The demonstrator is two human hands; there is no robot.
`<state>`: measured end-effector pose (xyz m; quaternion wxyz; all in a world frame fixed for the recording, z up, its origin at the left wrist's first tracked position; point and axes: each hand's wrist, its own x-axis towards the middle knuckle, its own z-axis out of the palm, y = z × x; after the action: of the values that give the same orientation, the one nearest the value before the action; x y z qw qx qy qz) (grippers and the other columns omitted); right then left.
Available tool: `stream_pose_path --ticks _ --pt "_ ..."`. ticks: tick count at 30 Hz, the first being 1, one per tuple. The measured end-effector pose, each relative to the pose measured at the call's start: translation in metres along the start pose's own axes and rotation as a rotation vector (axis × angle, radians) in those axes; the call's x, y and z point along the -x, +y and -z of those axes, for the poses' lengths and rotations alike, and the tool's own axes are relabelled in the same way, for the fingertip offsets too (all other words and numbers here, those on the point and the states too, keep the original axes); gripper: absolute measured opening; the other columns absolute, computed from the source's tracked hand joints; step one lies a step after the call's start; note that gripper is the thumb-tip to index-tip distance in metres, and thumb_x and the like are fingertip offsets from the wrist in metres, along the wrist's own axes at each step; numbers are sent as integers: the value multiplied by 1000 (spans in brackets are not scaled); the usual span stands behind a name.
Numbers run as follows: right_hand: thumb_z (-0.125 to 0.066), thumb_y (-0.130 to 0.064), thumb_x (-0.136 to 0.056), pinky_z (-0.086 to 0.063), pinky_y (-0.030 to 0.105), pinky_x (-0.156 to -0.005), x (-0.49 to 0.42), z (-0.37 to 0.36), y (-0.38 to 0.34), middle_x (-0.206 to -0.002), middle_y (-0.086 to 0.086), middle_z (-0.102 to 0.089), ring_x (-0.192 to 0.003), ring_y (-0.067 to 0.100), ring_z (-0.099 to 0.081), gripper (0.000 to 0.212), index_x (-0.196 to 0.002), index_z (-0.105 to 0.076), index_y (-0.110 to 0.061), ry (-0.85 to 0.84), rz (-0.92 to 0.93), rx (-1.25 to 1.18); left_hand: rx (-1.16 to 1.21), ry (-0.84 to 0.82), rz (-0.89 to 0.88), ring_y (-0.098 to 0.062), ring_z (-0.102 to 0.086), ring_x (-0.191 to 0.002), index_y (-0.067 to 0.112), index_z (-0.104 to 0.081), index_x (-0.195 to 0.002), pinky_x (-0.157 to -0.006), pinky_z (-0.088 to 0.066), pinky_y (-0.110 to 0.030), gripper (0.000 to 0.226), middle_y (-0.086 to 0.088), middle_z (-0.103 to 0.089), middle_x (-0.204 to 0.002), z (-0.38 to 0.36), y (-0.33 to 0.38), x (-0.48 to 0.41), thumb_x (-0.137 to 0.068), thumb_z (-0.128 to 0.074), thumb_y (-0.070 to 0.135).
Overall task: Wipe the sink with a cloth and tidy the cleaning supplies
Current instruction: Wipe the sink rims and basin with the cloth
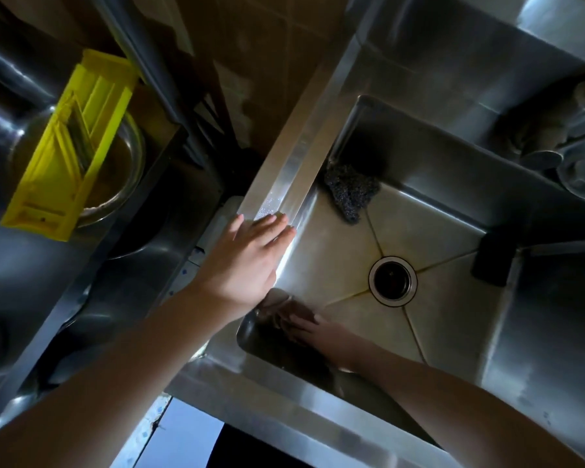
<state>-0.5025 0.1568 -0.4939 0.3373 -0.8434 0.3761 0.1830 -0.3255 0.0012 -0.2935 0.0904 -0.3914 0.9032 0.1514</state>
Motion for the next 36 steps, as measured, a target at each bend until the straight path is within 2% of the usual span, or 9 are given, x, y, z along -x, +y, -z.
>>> stream_pose_path --ticks 5,8,12,18,22,25,29,32,36 --pt "-62 -18 -83 -48 29 -84 0 17 21 -156 -8 -23 -132 18 -38 76 -147 -24 -30 19 28 196 100 16 6 -13 -21 -141 18 -34 -143 -113 -10 -40 55 1 -26 -153 -1 -3 2 -90 -47 14" --pt "-45 0 -87 -50 34 -82 -14 35 19 -154 2 -22 -115 30 -50 81 -147 -7 -39 108 -224 -116 128 34 15 -12 -21 -142 19 -34 -143 -113 -8 -38 56 2 -25 -154 -3 -3 2 -90 -49 14" --pt "-39 -8 -95 -39 37 -108 -49 50 -10 -159 -14 -10 -139 27 -30 66 -150 -13 -35 272 -351 -294 123 28 15 -11 -20 -142 20 -31 -145 -114 -8 -37 57 3 -22 -155 -5 -4 1 -90 -47 16" --pt "-46 -15 -97 -32 36 -111 -36 21 -21 -155 -2 -26 -139 19 -29 49 -144 -37 -23 121 14 -112 126 30 12 -11 -19 -142 21 -30 -145 -115 -9 -39 59 3 -22 -155 -8 -6 2 -90 -49 16" --pt "-48 -11 -94 -32 32 -108 -2 11 11 -152 -10 -34 -127 21 -44 48 -140 -45 -27 108 2 -168 132 30 17 -9 -17 -143 22 -29 -145 -114 -6 -37 59 5 -20 -155 -8 -7 2 -90 -48 15" --pt "-40 5 -88 -33 30 -103 36 8 45 -155 -17 -23 -127 29 -40 67 -143 -38 -34 122 -183 -273 140 33 13 -10 -18 -143 21 -30 -145 -114 -7 -39 58 3 -21 -155 -8 -7 2 -90 -48 15" --pt "-39 11 -85 -14 34 -115 63 13 66 -157 -15 -14 -145 27 -15 75 -147 -29 -30 178 -513 -429 126 35 2 -11 -18 -143 21 -30 -145 -114 -9 -40 58 3 -21 -155 -9 -7 2 -90 -48 16" --pt "-43 7 -86 -15 30 -116 49 21 52 -159 -5 -15 -144 19 -20 69 -148 -30 -19 277 -627 -458 117 46 -2 -12 -19 -142 21 -32 -144 -114 -10 -41 57 2 -23 -155 -11 -8 3 -89 -49 15" --pt "-42 2 -88 -19 26 -113 19 23 15 -159 -10 -11 -142 29 -24 70 -148 -27 -31 207 -593 -508 132 56 -9 -13 -22 -142 19 -34 -143 -113 -11 -41 58 1 -25 -154 -11 -8 2 -88 -51 14"
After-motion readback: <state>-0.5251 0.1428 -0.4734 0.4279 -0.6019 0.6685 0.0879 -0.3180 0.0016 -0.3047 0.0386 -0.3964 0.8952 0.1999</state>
